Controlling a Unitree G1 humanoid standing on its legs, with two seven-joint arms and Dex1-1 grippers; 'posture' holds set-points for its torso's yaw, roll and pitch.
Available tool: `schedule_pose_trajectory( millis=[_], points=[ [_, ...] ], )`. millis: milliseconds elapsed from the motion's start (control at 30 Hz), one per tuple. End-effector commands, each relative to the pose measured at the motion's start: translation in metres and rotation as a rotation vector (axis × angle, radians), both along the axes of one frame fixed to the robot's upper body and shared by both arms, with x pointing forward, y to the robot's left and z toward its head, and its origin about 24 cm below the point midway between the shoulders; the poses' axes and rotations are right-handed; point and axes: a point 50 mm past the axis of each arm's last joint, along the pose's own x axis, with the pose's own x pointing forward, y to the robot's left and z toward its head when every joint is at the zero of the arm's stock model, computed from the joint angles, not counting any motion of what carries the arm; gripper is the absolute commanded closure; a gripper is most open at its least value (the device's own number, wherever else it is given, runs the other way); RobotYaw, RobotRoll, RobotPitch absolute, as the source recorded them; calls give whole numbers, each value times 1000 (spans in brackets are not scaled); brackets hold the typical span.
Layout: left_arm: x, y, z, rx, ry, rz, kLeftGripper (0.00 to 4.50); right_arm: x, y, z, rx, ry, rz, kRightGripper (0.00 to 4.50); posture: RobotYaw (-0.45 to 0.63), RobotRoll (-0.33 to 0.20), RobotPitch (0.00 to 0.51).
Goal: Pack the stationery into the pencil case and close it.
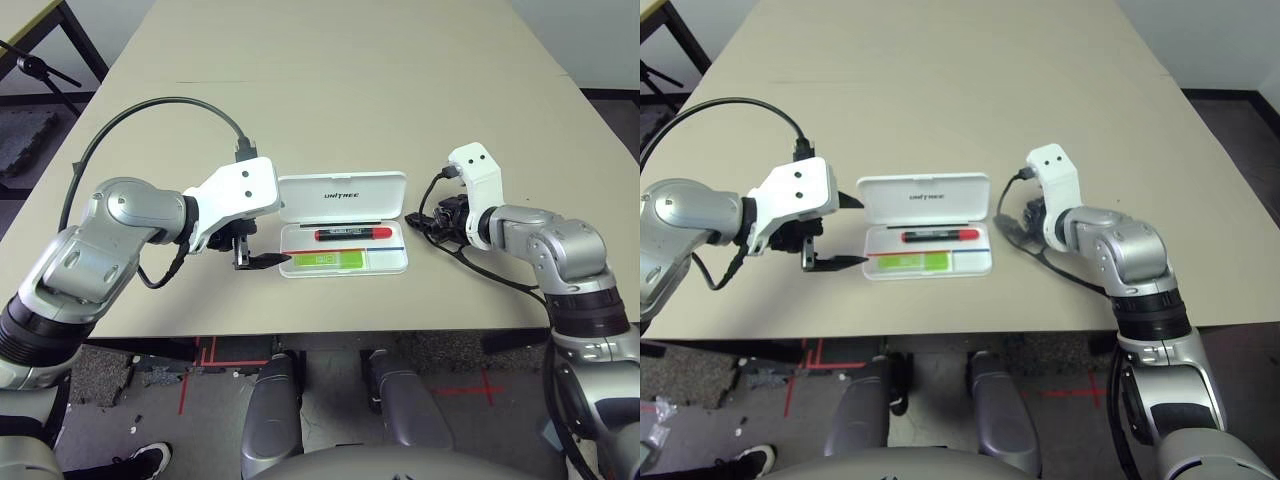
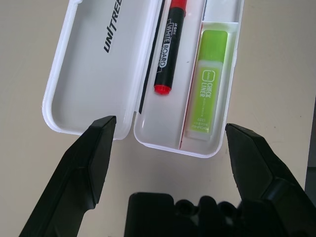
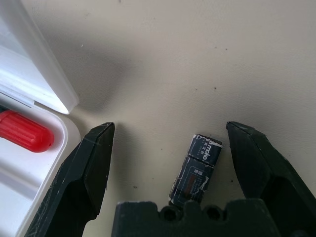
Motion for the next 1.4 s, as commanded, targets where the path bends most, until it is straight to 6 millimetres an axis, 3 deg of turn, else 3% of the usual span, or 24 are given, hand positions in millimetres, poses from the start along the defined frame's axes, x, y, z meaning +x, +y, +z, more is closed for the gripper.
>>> schedule_pose_trajectory(
  millis=[33, 467, 600, 833, 900, 1200, 1400],
  points=[
    [-1, -3, -4, 17, 7, -8, 18, -7, -1, -14, -20, 77, 7, 0, -74, 0, 171],
    [1, -5, -5, 15, 7, -16, 18, -13, -9, -12, -46, 101, 10, 0, -83, 0, 172],
    [1, -6, -6, 16, 6, -17, 0, -12, -8, -13, -44, 98, 5, 960, -83, 0, 169],
    [1, -6, -6, 19, 6, -16, 0, -8, -13, -13, -68, 74, -10, 3656, -82, 0, 166],
    [1, -6, -6, 20, 8, -14, 0, -7, -16, -11, -84, 61, -4, 4183, -82, 0, 166],
    [1, 2, -4, 21, -3, -4, 0, -3, -32, 10, -199, -96, 258, 4181, -77, 0, 163],
    [-2, 10, -3, 36, -6, -4, 0, -4, -32, 37, -244, -156, 521, 4181, -72, 0, 160]
  ],
)
